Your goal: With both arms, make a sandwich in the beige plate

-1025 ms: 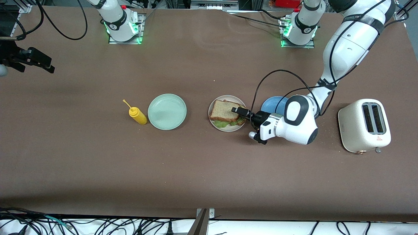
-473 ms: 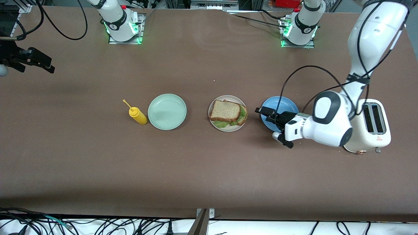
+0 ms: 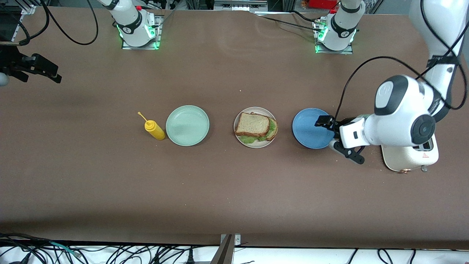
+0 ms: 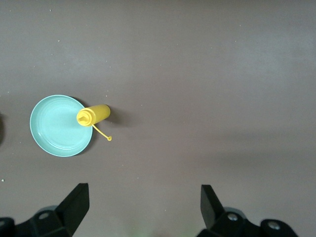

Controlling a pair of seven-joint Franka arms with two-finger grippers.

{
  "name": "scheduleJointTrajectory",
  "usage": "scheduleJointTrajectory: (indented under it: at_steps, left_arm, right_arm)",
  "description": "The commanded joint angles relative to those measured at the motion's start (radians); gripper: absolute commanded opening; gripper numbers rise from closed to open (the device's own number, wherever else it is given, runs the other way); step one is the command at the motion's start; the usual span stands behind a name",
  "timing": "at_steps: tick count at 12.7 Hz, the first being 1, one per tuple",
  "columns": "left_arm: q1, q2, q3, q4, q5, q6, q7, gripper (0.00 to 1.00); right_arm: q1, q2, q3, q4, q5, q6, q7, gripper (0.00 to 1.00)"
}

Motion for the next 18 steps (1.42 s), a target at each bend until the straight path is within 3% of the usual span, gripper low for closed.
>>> scheduleJointTrajectory:
  at_steps: [1, 6, 7, 9, 11, 14, 18]
  left_arm:
    - [-0.002, -0.126, -0.001, -0.020, 0.112, -0.051, -0.047, 1.00]
    - [0.015, -0.347, 0.018, -0.032, 0.134, -0.111, -0.222, 1.00]
    - [0.001, -0.372, 0.068, -0.034, 0.128, -0.115, -0.216, 1.00]
    - [-0.152, -0.413, 0.275, -0.043, 0.121, -0.118, -0.213, 1.00]
    - [-0.241, -0.427, 0.415, -0.052, 0.115, -0.147, -0.213, 1.00]
    - [-0.257, -0.474, 0.426, -0.115, 0.105, -0.137, -0.240, 1.00]
    - [-0.260, -0.476, 0.421, -0.113, 0.103, -0.135, -0.242, 1.00]
  right_arm:
    - [0.005, 0.009, 0.010, 0.023, -0.030, 0.006, 0.006, 1.00]
    - [0.006, 0.009, 0.026, 0.023, -0.058, 0.012, 0.009, 1.00]
    - [0.005, 0.007, 0.026, 0.023, -0.058, 0.012, 0.009, 1.00]
    - [0.006, 0.003, 0.028, 0.018, -0.058, 0.009, 0.013, 1.00]
    - [0.006, 0.003, 0.049, 0.019, -0.061, 0.012, 0.018, 1.00]
    - [0.005, 0.004, 0.051, 0.019, -0.061, 0.012, 0.020, 1.00]
    - [0.005, 0.004, 0.051, 0.019, -0.059, 0.013, 0.020, 1.00]
